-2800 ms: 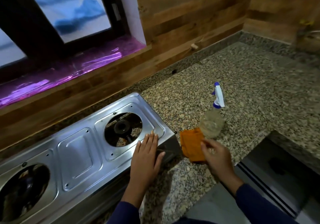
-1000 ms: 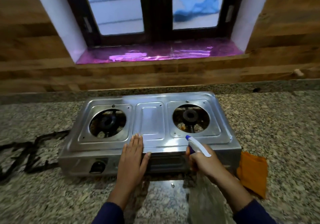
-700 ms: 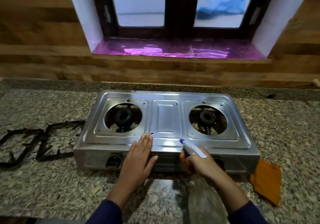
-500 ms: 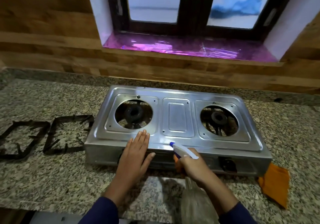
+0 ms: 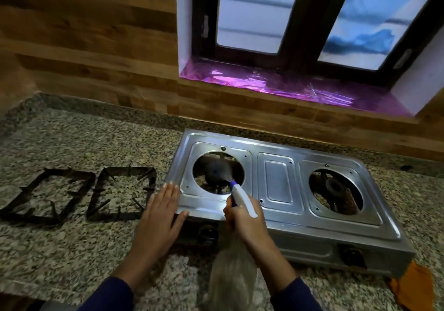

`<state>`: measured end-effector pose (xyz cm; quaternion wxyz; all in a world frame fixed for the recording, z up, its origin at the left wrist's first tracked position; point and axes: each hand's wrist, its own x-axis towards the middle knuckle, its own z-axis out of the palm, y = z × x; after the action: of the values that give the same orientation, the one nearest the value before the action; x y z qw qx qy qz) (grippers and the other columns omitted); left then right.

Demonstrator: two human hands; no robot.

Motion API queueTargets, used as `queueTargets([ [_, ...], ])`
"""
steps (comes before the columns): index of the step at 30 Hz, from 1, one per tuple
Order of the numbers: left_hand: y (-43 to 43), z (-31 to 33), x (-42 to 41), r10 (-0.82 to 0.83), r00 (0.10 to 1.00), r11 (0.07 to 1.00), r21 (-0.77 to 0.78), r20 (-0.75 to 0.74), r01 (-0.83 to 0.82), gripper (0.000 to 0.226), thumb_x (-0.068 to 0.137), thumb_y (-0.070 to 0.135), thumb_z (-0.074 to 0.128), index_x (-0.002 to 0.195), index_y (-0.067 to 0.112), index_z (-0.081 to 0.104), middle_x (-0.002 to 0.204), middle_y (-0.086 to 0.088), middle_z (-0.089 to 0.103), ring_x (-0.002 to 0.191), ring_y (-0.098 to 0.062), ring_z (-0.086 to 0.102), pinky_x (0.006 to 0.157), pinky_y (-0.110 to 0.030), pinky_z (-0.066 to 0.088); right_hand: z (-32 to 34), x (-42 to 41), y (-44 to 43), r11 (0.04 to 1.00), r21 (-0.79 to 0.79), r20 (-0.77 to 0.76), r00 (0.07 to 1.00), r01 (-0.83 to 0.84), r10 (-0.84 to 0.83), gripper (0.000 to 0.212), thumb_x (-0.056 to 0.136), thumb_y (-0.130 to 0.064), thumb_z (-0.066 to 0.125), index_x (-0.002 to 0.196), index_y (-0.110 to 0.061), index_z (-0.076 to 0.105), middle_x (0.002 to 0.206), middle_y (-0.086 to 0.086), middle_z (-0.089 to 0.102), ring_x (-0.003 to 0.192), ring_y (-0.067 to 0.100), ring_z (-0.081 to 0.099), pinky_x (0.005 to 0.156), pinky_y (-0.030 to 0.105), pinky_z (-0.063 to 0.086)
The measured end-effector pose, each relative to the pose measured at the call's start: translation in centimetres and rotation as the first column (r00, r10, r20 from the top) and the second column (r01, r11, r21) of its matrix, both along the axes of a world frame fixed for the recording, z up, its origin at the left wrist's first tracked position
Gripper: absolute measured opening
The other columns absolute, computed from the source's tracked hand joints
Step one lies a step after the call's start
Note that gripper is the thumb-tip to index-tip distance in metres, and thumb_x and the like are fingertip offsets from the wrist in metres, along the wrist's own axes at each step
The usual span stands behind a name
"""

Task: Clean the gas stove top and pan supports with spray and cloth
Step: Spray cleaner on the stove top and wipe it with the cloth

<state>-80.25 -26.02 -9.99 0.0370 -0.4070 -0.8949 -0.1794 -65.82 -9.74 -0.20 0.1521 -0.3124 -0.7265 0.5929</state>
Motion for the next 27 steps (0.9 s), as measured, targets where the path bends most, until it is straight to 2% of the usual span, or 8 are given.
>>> queueTargets([
  [3,-0.6,-0.2,-0.6,-0.024,1.000,1.000,-0.003,-0.020,0.024,0.071,0.098,0.056,0.021,0.155,0.014,0.019,0.162,-0.002,0.017,0.151,-0.016,0.008,0.119,-0.031,-0.002,-0.2,-0.6,-0.2,0.997,-0.038,0.011,0.998,0.067,-0.066,0.013,0.061,-0.004,0.045,0.058,-0.013,0.035,0.053,0.004,0.034,0.045,0.017,0.031,0.048,0.027,0.023],
  [7,-0.2,-0.1,-0.5,-0.060,0.997,0.997,-0.041,-0.043,0.058,0.071,0.098,0.056,0.021,0.153,0.011,0.026,0.161,-0.005,0.022,0.150,-0.017,0.011,0.120,-0.038,0.004,0.1,0.7,0.4,1.000,0.012,0.093,0.996,-0.004,0.003,0.011,0.065,0.002,0.048,0.063,-0.009,0.050,0.057,0.006,0.048,0.049,0.017,0.046,0.048,0.026,0.036],
  [11,1.0,0.5,0.1,-0.074,0.994,0.995,-0.075,-0.078,0.068,0.072,0.098,0.056,0.020,0.152,0.009,0.030,0.159,-0.006,0.029,0.148,-0.017,0.018,0.120,-0.045,0.008,0.0,2.7,-0.4,0.993,-0.026,0.170,0.978,-0.115,0.118,0.019,0.074,0.000,0.048,0.058,-0.005,0.037,0.052,0.007,0.036,0.049,0.019,0.034,0.050,0.027,0.025],
  [14,2.3,0.6,1.1,-0.079,0.994,0.995,-0.073,-0.071,0.074,0.073,0.098,0.056,0.019,0.151,0.008,0.032,0.158,-0.008,0.030,0.148,-0.020,0.022,0.119,-0.049,0.009,-0.1,4.4,-0.5,0.983,-0.056,0.234,0.955,-0.174,0.182,0.008,0.070,0.004,0.048,0.066,0.001,0.041,0.059,0.010,0.038,0.053,0.019,0.036,0.049,0.024,0.030],
  [16,3.6,0.7,2.3,-0.105,0.993,0.992,-0.075,-0.057,0.100,0.075,0.099,0.057,0.013,0.151,0.007,0.032,0.158,-0.009,0.031,0.148,-0.022,0.022,0.118,-0.051,0.012,0.0,5.6,-0.3,0.988,-0.128,0.240,0.964,-0.086,0.115,0.004,0.068,0.002,0.048,0.067,0.001,0.045,0.063,0.013,0.039,0.052,0.019,0.038,0.047,0.021,0.034],
  [19,6.2,0.8,4.9,-0.198,0.979,0.978,-0.078,-0.049,0.194,0.074,0.099,0.057,0.016,0.150,0.007,0.034,0.157,-0.010,0.033,0.148,-0.023,0.023,0.117,-0.052,0.017,-0.7,8.1,1.0,0.985,-0.096,0.199,0.972,0.143,-0.121,0.007,0.057,-0.005,0.048,0.055,-0.012,0.047,0.053,0.008,0.040,0.045,0.019,0.038,0.046,0.024,0.032],
  [23,10.3,1.0,8.4,-0.340,0.940,0.940,-0.051,-0.039,0.338,0.071,0.097,0.056,0.028,0.147,0.008,0.040,0.155,-0.009,0.037,0.146,-0.022,0.028,0.118,-0.051,0.016,-0.5,11.9,3.9,0.947,-0.055,0.134,0.942,0.317,-0.307,0.020,0.052,-0.002,0.049,0.072,-0.001,0.050,0.060,0.005,0.044,0.053,0.018,0.039,0.050,0.031,0.032],
  [27,14.1,1.6,11.5,-0.414,0.910,0.909,-0.045,-0.004,0.414,0.072,0.098,0.057,0.022,0.145,0.007,0.044,0.153,-0.010,0.041,0.144,-0.022,0.034,0.117,-0.050,0.017,0.0,15.1,6.7,0.904,0.002,0.099,0.900,0.427,-0.425,0.016,0.052,0.001,0.046,0.055,-0.014,0.040,0.057,0.007,0.036,0.052,0.018,0.032,0.048,0.029,0.024],
])
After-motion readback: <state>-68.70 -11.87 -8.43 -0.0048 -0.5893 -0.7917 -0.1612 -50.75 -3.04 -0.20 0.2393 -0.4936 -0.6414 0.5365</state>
